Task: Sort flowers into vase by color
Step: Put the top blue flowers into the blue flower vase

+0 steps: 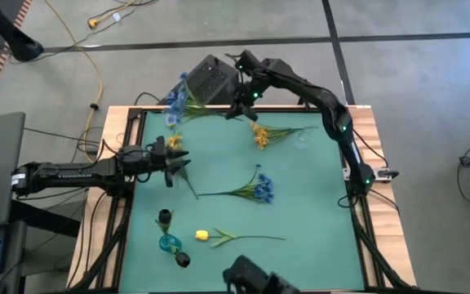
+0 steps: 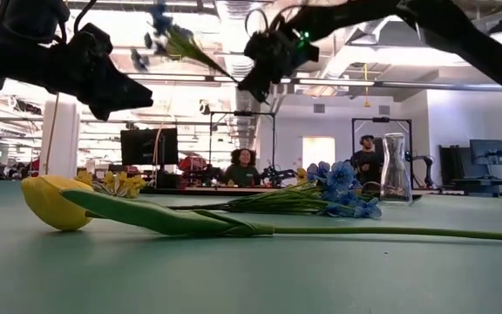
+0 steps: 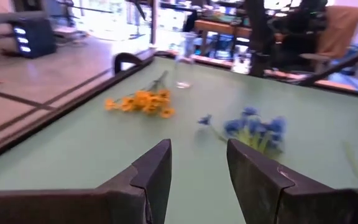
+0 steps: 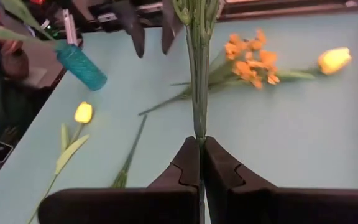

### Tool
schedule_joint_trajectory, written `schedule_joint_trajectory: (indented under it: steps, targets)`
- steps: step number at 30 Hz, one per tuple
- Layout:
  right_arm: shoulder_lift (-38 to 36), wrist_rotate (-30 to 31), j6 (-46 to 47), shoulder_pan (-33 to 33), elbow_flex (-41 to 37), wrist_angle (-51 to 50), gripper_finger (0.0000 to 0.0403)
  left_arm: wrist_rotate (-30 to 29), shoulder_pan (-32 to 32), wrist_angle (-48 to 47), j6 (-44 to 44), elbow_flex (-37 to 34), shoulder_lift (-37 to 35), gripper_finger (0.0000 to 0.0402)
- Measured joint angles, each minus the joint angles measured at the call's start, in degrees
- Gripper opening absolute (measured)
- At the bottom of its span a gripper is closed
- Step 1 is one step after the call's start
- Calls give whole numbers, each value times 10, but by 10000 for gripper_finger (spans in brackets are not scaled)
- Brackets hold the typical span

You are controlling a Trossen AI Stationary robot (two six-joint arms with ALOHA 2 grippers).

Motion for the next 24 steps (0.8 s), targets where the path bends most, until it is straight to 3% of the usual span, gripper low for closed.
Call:
schedule_joint_trajectory:
  steps: [6, 11, 17, 24]
  targets:
    - [-11, -22, -16, 4, -7, -35, 27, 42, 0, -14, -19, 0, 0, 143]
    - [-26, -103, -37, -13, -107, -26, 27, 24, -12, -45, -22, 0, 0, 143]
    - [-72, -105, 22, 14, -256, 188, 27, -24, -32, -46, -14, 0, 0, 143]
    - [-94, -71, 164, 32, -303, 436, 27, -101, -37, -20, 11, 0, 0, 143]
